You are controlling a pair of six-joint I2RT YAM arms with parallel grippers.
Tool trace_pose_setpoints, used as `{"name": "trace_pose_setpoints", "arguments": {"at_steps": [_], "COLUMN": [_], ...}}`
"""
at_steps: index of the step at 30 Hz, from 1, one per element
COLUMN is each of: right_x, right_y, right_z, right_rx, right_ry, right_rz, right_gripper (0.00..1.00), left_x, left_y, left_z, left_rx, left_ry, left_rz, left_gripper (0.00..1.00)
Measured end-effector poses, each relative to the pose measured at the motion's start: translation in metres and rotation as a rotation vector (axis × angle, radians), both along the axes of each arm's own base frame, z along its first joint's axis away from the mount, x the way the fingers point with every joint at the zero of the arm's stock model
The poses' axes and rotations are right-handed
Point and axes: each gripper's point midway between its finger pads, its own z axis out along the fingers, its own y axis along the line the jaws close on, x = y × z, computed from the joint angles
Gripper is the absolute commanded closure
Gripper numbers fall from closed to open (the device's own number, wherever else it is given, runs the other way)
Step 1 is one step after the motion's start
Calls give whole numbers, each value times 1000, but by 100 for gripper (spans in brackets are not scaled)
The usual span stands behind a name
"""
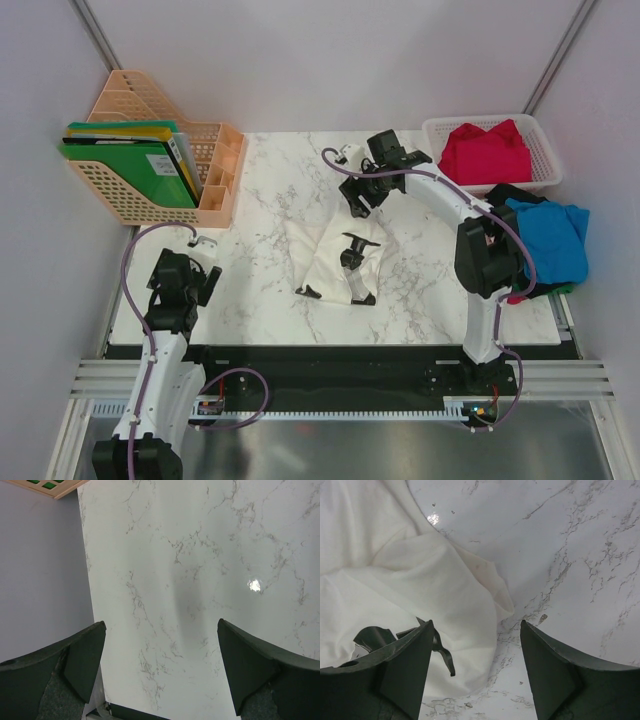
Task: Fold and stack the t-shirts
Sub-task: Smooth out wrinkles on the folded tshirt
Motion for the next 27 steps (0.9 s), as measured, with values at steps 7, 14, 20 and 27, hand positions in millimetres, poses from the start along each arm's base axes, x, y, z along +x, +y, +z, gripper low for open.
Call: {"name": "trace_pose_setpoints", "arguments": {"at_steps": [7,14,20,27], "right_x": [-13,-22,-22,-24], "right_y": [7,6,5,4], "right_z": [-17,-42,-50,-64], "right_rx": [28,14,0,-21], "right_ry": [74,135,143,158], "right_rz": [38,62,81,106], "right_gripper": [26,30,38,100], "left_x": [0,0,0,0], "left_y": [0,0,0,0], "left_z": [0,-2,-2,-3], "left_rx": [0,0,0,0], "left_ry": [1,8,8,14], "left_rz": [0,1,1,1], "left_gripper": [0,0,0,0]}}
